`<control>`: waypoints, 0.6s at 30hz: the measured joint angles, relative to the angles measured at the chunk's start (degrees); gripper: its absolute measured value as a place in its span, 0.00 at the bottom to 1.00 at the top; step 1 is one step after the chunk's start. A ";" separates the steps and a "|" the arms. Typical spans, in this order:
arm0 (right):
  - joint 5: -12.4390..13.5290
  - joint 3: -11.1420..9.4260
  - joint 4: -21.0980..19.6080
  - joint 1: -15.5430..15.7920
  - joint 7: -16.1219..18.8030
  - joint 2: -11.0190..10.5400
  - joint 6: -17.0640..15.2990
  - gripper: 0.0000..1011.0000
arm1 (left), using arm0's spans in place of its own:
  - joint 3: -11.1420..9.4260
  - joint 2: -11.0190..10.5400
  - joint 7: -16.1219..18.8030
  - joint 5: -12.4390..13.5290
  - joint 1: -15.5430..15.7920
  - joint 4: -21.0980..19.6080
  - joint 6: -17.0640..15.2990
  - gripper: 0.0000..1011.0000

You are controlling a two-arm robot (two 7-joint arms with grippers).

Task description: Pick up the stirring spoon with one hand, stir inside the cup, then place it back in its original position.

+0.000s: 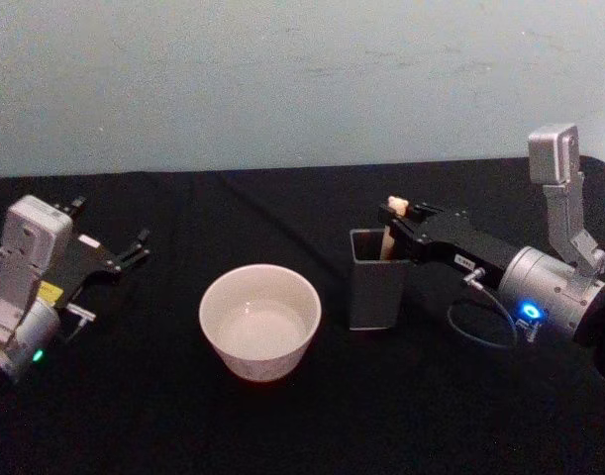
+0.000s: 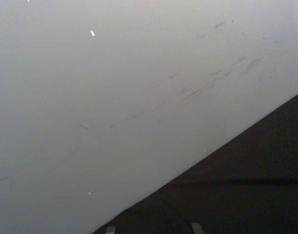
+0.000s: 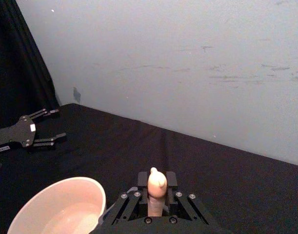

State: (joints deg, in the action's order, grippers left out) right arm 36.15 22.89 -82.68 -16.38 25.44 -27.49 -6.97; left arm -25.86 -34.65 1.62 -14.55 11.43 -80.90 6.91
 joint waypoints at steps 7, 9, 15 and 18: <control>0.12 -0.42 -0.38 0.38 0.02 -0.16 0.00 0.21 | 0.00 0.00 0.00 0.00 0.00 0.00 0.00 0.99; 0.18 -0.45 -0.46 0.44 0.02 -0.19 -0.05 0.21 | 0.00 0.00 0.00 0.00 0.00 0.00 0.00 0.99; 0.34 -0.49 -0.64 0.68 -0.09 -0.30 -0.47 0.21 | 0.00 0.00 0.00 0.00 0.00 0.00 0.00 0.99; 0.40 -0.50 -0.64 0.71 -0.16 -0.28 -0.60 0.21 | 0.00 0.00 0.00 0.00 0.00 0.00 0.00 0.99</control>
State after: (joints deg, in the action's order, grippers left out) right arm 36.56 22.39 -83.32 -15.67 25.28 -27.77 -7.57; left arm -25.86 -34.65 1.62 -14.55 11.43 -80.90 6.91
